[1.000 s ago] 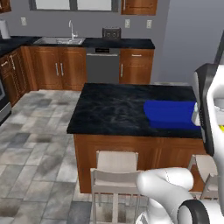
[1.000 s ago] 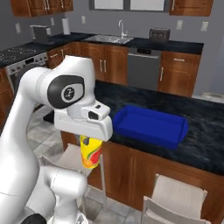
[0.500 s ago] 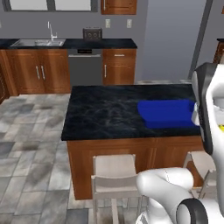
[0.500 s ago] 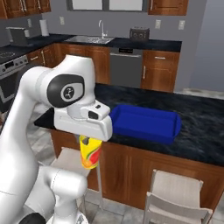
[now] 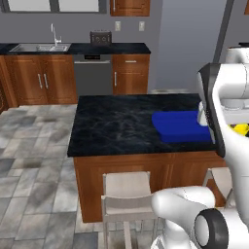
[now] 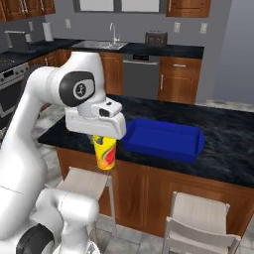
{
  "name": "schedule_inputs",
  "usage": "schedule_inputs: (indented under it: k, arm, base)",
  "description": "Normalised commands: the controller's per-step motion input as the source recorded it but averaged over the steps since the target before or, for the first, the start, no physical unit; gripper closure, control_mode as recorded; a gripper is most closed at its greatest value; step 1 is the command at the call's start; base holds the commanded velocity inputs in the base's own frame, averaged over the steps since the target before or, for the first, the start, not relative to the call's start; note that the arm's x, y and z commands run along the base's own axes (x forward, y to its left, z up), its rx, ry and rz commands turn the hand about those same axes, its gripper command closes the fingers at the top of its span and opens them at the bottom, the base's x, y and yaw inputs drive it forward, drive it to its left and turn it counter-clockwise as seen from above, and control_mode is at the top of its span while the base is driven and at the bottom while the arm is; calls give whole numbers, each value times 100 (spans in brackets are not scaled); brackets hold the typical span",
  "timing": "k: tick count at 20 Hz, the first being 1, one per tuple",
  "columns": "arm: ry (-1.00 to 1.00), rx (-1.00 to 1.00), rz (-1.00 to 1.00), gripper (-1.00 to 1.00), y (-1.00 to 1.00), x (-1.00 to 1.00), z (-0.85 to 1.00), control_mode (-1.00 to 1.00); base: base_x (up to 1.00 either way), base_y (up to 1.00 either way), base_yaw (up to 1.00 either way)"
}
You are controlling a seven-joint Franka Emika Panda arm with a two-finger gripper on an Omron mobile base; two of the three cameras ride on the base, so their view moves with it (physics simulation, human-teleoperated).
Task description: There is a tray on the dining counter. Grab the cup, mug, and pitcher and place them on the tray. The pitcher may be placed next to the tray if it cannot fit the tray.
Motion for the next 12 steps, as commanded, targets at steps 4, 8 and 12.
schedule_inputs:
  k: [4,8,12]
  arm:
    - [-4,-5,3,100,15,99,6,-100]
    - [-4,-1,6,100,7,94,0,-100]
    - [-7,0,9,100,2,98,0,-100]
  base:
    - [0,0,0]
    - [0,0,0]
    - [0,0,0]
